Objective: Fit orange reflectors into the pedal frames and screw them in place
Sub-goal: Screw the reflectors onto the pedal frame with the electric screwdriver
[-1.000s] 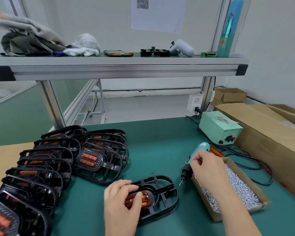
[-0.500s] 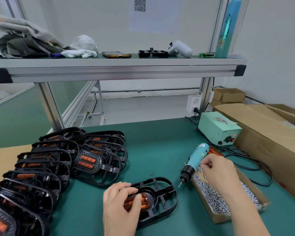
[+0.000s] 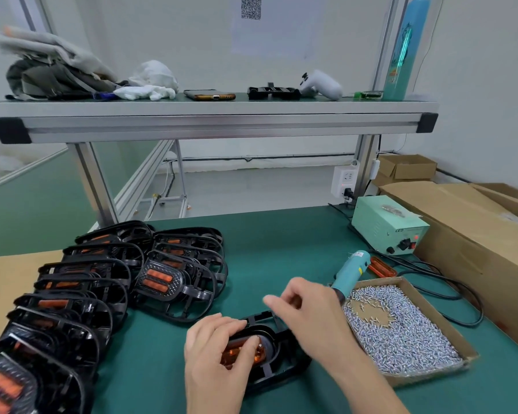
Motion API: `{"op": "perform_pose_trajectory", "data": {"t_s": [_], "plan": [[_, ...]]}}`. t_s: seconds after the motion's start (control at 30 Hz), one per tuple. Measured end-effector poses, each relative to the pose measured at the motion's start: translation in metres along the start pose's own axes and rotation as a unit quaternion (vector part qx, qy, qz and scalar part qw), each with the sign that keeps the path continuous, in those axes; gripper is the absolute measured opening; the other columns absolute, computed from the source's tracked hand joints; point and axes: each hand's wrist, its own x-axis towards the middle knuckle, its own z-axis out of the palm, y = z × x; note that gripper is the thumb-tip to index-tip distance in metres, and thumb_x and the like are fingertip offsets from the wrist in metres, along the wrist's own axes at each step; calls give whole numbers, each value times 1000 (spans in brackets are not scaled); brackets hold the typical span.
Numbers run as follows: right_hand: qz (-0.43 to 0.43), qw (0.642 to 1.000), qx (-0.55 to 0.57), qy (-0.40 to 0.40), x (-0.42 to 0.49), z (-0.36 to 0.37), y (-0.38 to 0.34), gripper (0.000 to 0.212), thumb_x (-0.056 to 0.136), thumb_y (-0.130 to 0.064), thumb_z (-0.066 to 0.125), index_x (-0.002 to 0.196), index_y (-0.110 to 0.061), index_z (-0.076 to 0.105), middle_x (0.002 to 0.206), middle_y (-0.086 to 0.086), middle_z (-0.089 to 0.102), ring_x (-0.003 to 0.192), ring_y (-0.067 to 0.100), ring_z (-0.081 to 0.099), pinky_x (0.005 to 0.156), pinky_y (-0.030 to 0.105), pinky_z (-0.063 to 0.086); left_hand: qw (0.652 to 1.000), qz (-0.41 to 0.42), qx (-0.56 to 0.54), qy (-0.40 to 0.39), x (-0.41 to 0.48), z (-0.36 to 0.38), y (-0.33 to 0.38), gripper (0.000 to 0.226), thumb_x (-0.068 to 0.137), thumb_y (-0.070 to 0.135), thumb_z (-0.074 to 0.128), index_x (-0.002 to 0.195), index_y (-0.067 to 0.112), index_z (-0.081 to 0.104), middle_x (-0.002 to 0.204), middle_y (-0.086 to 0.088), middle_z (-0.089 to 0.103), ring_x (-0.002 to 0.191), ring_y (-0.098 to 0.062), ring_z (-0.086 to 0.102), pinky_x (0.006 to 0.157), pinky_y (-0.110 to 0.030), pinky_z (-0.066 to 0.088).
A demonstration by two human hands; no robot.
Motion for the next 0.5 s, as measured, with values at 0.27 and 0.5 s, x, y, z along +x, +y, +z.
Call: {"op": "perform_pose_trajectory", "data": {"t_s": [0.27,0.5], "plan": [[-12,997,32,-74,-14,25,-17,41,75,-58,70,60,-22,56,57,-11,60,59,4,52,56,17,37,996,45,-15,78,4,1,-2,25,76,35,69,77,12,78,84,10,70,95,-30,62,86,-41,47],[22,991,89,-95,-16,26,-21,41,70,-60,70,59,-23,57,56,-11,59,52,4,47,54,22,39,995,46,-25,90,4,2,-3,25,74,36,70,73,12,78,79,9,70,92,-27,63,86,-38,48]]}}
